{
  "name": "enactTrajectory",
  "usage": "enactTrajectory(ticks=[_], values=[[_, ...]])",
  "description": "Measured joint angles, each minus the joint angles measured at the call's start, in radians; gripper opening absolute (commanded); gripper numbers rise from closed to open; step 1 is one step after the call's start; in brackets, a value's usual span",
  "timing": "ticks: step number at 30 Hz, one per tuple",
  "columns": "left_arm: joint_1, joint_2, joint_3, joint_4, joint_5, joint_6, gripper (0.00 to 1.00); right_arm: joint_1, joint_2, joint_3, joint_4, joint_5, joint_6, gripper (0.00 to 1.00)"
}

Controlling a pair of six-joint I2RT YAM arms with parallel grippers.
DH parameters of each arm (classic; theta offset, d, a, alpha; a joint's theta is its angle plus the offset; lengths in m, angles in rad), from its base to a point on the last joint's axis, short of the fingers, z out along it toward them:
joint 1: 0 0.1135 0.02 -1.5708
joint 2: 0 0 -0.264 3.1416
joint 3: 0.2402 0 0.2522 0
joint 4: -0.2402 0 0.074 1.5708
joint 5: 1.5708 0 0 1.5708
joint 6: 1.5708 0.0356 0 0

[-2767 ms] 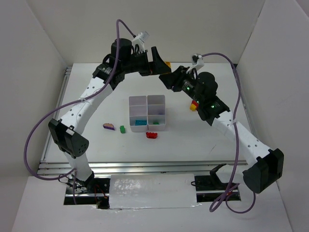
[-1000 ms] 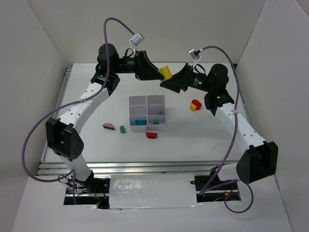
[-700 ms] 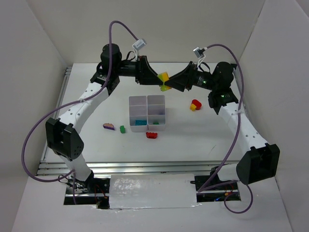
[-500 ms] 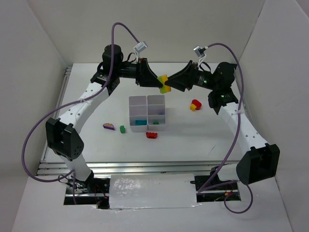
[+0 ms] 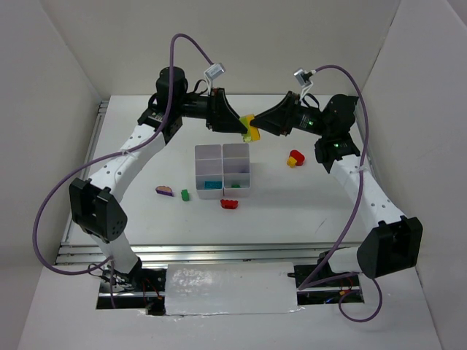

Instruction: Sort the legos into containers by color

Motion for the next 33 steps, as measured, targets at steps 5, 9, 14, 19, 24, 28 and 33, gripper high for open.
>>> enactTrajectory(ticks=[5, 9, 14, 19, 24, 28, 33], values=[[0.0, 0.0, 0.002, 0.008, 0.002, -0.005, 0.0, 0.0, -0.001, -0.002, -0.003, 0.008, -0.011, 0.0], [0.001, 0.0, 0.002, 0.006, 0.002, -0.004, 0.0, 0.0, -0.005, -0.011, 0.0, 0.016, -0.014, 0.0], [0.005, 0.0, 0.002, -0.045, -0.019, 0.046, 0.0, -0.018, -0.01, -0.027, -0.004, 0.021, -0.018, 0.0], [0.012, 0.009, 0.017, -0.183, -0.089, 0.162, 0.0, -0.079, -0.026, -0.062, -0.082, 0.063, -0.06, 0.0], [0.027, 0.043, 0.032, -0.257, -0.133, 0.233, 0.0, -0.116, -0.047, -0.09, -0.174, 0.145, -0.114, 0.0], [0.015, 0.062, 0.037, -0.343, -0.264, 0.298, 0.0, -0.116, -0.062, -0.089, -0.273, 0.253, -0.163, 0.0], [-0.072, 0.068, 0.023, -0.438, -0.625, 0.376, 0.0, -0.116, -0.081, -0.074, -0.419, 0.446, -0.2, 0.0]])
